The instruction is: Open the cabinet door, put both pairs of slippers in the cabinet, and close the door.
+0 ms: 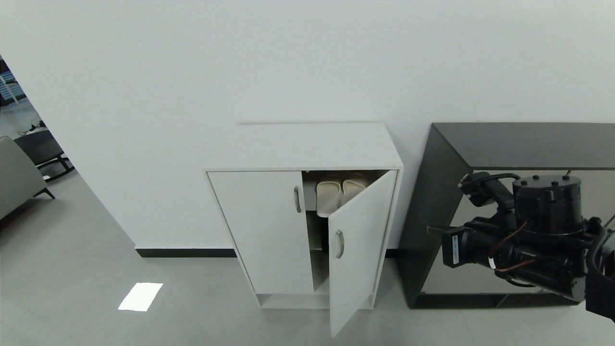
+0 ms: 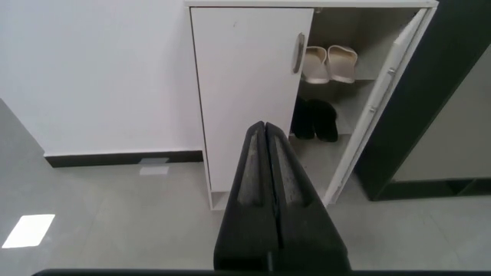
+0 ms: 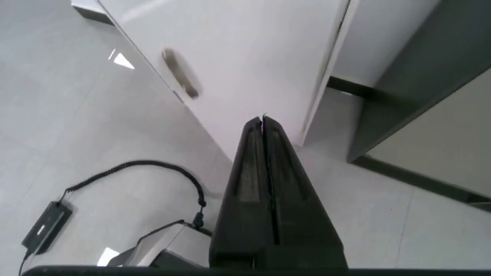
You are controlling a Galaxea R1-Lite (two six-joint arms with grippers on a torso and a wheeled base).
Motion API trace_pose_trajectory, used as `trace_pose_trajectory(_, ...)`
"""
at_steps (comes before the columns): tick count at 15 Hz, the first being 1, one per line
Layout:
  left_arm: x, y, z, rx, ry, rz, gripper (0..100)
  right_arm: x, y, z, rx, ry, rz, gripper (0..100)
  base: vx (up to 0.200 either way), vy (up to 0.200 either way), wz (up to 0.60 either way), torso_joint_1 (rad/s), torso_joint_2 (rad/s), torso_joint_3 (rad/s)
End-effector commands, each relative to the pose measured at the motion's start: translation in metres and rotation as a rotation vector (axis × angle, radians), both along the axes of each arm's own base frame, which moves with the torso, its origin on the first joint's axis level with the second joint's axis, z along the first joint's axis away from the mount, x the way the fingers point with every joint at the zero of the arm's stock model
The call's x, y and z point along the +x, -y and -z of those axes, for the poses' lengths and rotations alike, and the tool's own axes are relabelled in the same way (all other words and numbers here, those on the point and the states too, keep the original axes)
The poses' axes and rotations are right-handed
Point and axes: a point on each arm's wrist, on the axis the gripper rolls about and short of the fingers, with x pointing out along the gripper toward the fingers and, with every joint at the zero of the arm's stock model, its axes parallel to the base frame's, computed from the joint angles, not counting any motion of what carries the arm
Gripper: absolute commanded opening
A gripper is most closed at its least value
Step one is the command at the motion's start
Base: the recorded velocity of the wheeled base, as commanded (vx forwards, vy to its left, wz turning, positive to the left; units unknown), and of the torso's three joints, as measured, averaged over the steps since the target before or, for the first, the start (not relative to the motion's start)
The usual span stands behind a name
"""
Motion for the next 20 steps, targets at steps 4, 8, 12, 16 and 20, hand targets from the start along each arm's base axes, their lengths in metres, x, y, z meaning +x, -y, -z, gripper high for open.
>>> trace_pose_trajectory(4,0.000,0.000,0.000,0.000,-0.001,0.001,0,-0.005,-0.006,0.007,-0.013,-0.024,-0.029,0,0.000,0.000,0.00,0.000,0.00,0.000)
trace_pose_trajectory(8,0.000,0.000,0.000,0.003,-0.001,-0.001,0,-0.010,-0.010,0.010,-0.019,-0.033,-0.052,0,0.050,0.000,0.00,0.001,0.00,0.001)
trace_pose_trajectory(12,0.000,0.000,0.000,0.003,-0.001,-0.001,0,-0.010,-0.012,0.013,-0.026,-0.041,-0.060,0,0.200,0.000,0.00,-0.006,0.01,0.006)
trace_pose_trajectory(16,0.000,0.000,0.000,0.001,-0.001,-0.001,0,-0.018,-0.018,0.020,-0.026,-0.073,-0.132,0,0.200,0.000,0.00,0.005,0.00,0.001)
trace_pose_trajectory(20,0.000,0.000,0.000,0.003,-0.001,-0.001,0,-0.005,-0.039,0.039,-0.019,-0.085,-0.185,0,0.000,0.000,0.00,0.000,0.00,0.000)
